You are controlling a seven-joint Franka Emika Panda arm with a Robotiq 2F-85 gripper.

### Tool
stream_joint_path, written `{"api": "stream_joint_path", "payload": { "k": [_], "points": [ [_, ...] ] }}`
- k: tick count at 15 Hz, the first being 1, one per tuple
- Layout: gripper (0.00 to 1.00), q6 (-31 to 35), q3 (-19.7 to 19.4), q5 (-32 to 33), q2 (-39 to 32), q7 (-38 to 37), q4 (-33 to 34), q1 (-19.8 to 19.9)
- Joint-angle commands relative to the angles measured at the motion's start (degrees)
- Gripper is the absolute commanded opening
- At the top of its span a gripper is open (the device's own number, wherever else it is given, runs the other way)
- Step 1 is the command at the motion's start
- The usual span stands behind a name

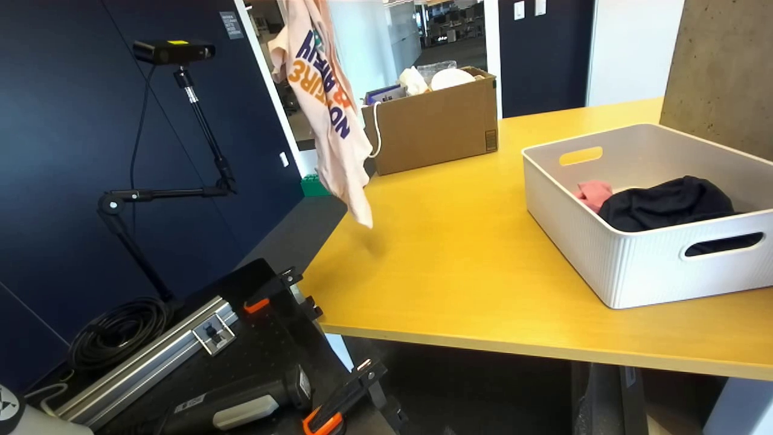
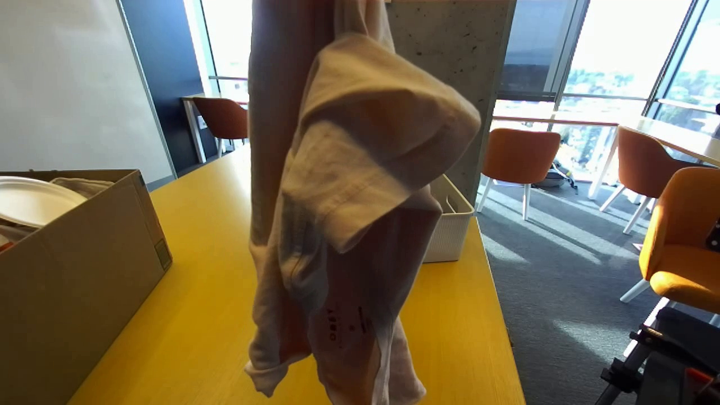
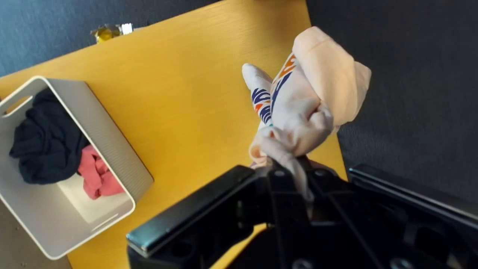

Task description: Remove the peach shirt from the basket

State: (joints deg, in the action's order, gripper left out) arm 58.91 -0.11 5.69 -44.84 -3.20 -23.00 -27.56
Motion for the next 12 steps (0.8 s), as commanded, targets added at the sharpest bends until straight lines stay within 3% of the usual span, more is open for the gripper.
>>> {"api": "stream_joint_path", "payload": {
  "k": [1, 6, 8, 12],
  "points": [
    [0.02, -2.73, 2.86, -5.67, 1.03, -7.13, -1.36, 5.35],
    [0.02, -2.57, 4.38, -10.59, -0.72, -5.29, -4.36, 13.33],
    [0.02, -6.25, 4.78, -11.63, -5.76, -2.69, 0.5, 16.01],
    [0.02, -9.99, 3.78, -9.58, -10.9, 4.21, -0.55, 19.48]
  ]
}}
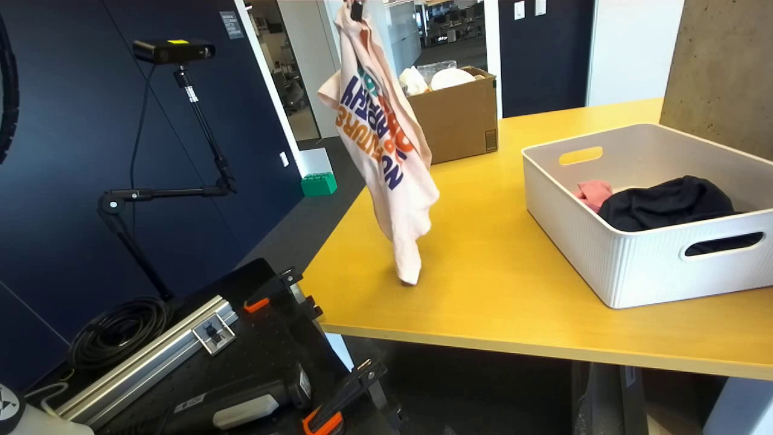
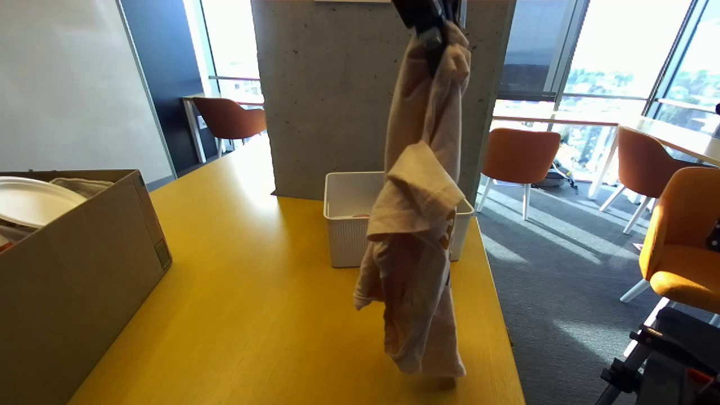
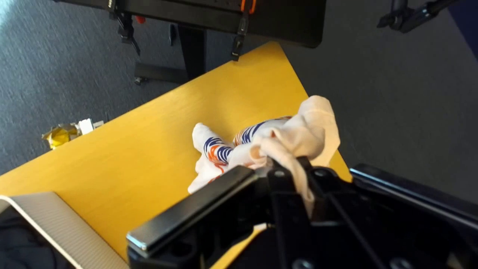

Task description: Remove the peach shirt from the basket

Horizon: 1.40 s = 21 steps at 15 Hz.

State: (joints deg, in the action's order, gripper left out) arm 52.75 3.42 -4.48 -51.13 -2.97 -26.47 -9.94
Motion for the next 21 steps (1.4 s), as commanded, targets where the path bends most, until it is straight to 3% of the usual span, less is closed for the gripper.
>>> {"api": "stream_joint_path", "payload": {
  "k": [1, 6, 11, 17, 21],
  "points": [
    [0.02, -4.02, -0.42, 2.11, -6.55, 6.29, 3.45, 2.21],
    [0.02, 0.52, -2.67, 8.04, -15.0, 15.43, 3.31, 4.43],
    [0.02, 11.52, -5.28, 13.84, -23.93, 24.51, 3.02, 6.12],
    [0.02, 34.17, -9.47, 20.28, -34.6, 32.07, 3.46, 7.55],
    [0.02, 49.47, -9.84, 21.58, -34.87, 32.85, -1.11, 6.75]
  ]
}}
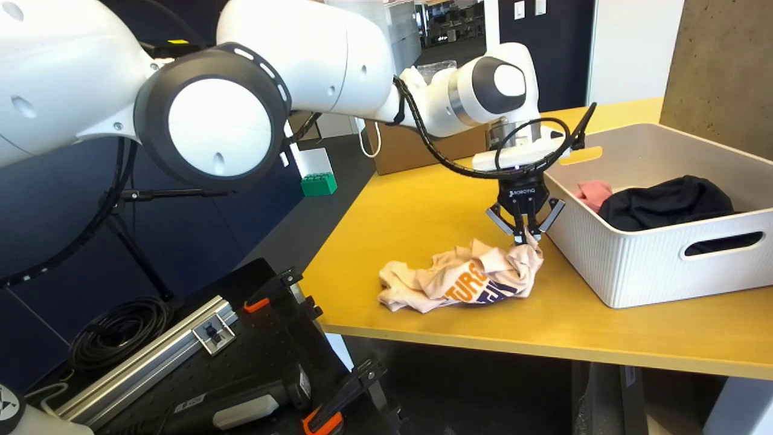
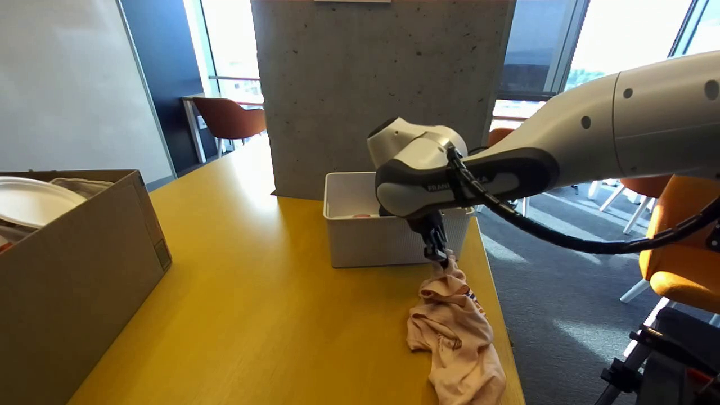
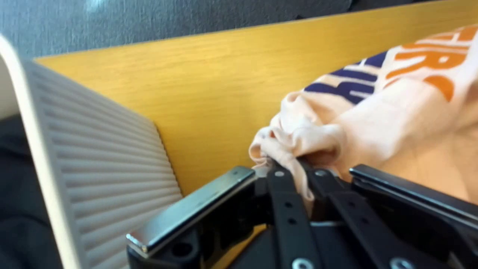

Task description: Remove the peach shirt from the basket

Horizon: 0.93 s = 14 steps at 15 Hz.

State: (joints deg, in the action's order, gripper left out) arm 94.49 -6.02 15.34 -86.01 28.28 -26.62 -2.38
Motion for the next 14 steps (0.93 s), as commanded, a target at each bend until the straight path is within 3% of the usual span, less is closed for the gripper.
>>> {"api": "stream_joint_path", "payload": {
  "k": [1, 7, 10, 12, 14],
  "points": [
    [0.02, 10.81, -0.32, 1.99, -0.01, 1.77, -1.12, -1.07],
    [0.02, 25.49, 0.6, 1.92, 0.38, 5.0, -1.03, -2.95],
    [0.02, 29.4, 1.5, 1.18, 0.56, 7.3, -0.77, -4.18],
    [0.34, 30.06, 2.13, 0.72, 0.62, 8.4, -0.86, -5.02],
    [0.48, 29.35, 2.88, 0.18, 0.64, 9.33, -0.47, -5.73]
  ]
}}
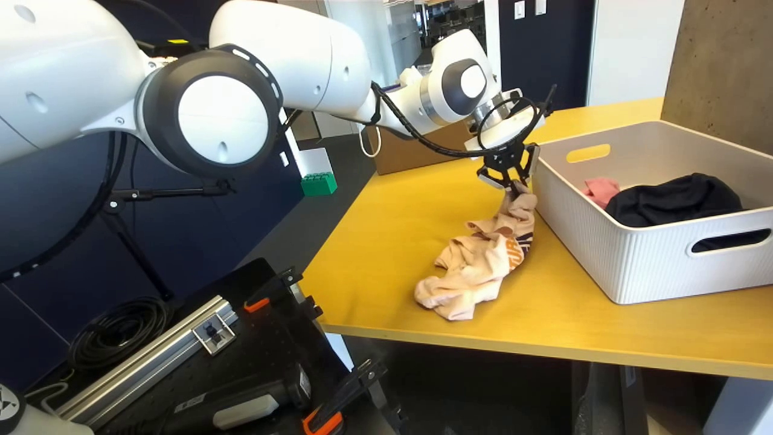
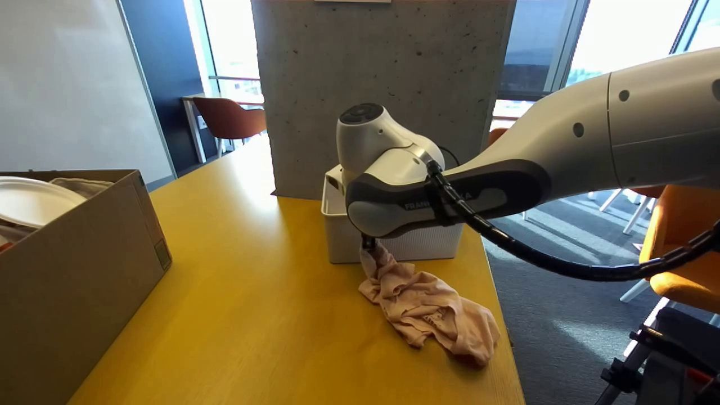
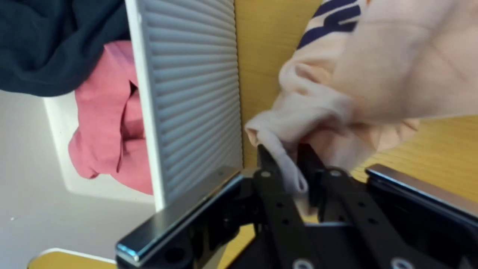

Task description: Remove the peach shirt from the basket

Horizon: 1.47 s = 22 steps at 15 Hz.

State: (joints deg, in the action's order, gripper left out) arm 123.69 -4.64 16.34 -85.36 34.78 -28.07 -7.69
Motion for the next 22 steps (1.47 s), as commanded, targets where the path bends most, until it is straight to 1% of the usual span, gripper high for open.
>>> {"api": "stream_joint_path", "payload": {
  "k": [1, 2, 5, 6, 7, 8, 11, 17, 18, 19, 22],
  "points": [
    [0.54, -1.71, 1.8, -1.24, 0.01, 2.6, 1.61, -0.81],
    [0.61, -2.15, 1.88, -1.33, 0.03, 2.16, 1.91, -1.19],
    [0.84, -6.5, 2.28, -2.5, 0.08, -0.54, 3.74, -2.22],
    [0.9, -8.52, 2.5, -3.08, 0.12, -1.24, 4.43, -2.44],
    [0.97, -8.15, 2.65, -3.55, 2.79, -2.27, 0.14, -2.76],
    [1.0, -9.84, 3.07, -4.27, 3.11, -2.67, 0.08, -2.93],
    [1.0, -15.08, 3.56, -5.82, 3.06, -6.44, 1.41, -3.56],
    [1.0, -20.09, 3.06, -7.77, 3.47, -18.78, 1.73, -4.38],
    [1.0, -20.41, 2.2, -6.93, 3.58, -19.72, 1.87, -4.66],
    [1.0, -18.28, 2.86, -6.91, 2.45, -17.06, 2.11, -4.28],
    [1.0, -18.53, 2.83, -6.91, 2.15, -17.33, 2.5, -4.28]
  ]
}}
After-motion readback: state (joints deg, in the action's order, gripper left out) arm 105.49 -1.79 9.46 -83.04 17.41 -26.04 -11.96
